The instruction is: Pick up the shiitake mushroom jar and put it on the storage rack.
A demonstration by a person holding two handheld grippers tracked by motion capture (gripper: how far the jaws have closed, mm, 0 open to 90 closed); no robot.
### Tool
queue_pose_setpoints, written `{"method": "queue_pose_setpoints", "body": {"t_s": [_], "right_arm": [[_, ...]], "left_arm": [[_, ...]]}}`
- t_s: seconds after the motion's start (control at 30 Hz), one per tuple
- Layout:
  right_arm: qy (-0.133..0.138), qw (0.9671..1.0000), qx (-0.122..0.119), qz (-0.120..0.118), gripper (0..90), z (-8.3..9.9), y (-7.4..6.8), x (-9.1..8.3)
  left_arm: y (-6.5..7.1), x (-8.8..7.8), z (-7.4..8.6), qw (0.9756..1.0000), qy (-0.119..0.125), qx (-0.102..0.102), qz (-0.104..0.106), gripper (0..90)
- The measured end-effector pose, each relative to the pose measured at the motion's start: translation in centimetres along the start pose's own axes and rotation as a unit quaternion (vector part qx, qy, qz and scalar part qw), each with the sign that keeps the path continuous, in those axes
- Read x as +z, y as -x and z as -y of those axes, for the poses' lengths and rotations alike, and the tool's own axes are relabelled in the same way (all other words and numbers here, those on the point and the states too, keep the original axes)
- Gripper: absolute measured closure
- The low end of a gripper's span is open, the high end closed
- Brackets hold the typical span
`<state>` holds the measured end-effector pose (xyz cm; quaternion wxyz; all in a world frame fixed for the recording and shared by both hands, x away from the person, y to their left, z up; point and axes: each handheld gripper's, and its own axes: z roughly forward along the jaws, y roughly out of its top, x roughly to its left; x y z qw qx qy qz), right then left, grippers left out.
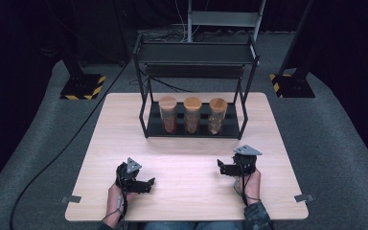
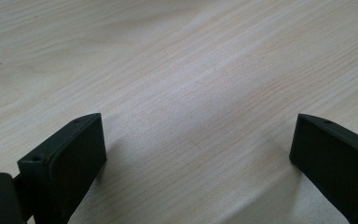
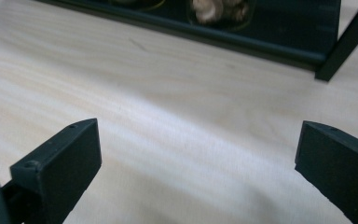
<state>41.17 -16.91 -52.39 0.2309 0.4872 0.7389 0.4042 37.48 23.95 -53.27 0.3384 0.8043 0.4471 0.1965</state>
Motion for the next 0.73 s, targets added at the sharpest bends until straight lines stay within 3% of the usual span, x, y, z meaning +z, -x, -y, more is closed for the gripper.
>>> {"method": "queue_pose_setpoints", "body": {"t_s": [0.13, 0.27, 0.33, 0.5, 0.73], "right_arm": [[-0.003, 0.9999, -0.008, 0.006, 0.0, 0.9, -0.3, -0.9], [-0.012, 0.9999, -0.008, -0.006, 0.0, 1.8, -0.7, -1.5], [0.01, 0.9998, -0.015, -0.012, 0.0, 2.1, -0.8, -2.1], [0.038, 0.9989, -0.017, -0.02, 0.0, 2.6, -0.7, -2.9], [0.007, 0.9986, -0.045, -0.025, 0.1, 2.4, -1.3, -2.5]], "left_arm": [[0.0, 0.0, 0.0, 1.0, 0.0, 0.0, 0.0, 2.8], [0.0, 0.0, 0.0, 1.0, 0.0, 0.0, 0.0, 2.8], [0.0, 0.0, 0.0, 1.0, 0.0, -0.001, 0.0, 2.7], [0.0, 0.0, 0.0, 1.0, 0.0, -0.001, 0.0, 2.7], [0.0, 0.0, 0.0, 1.0, -0.001, -0.001, -0.002, 2.7]]}}
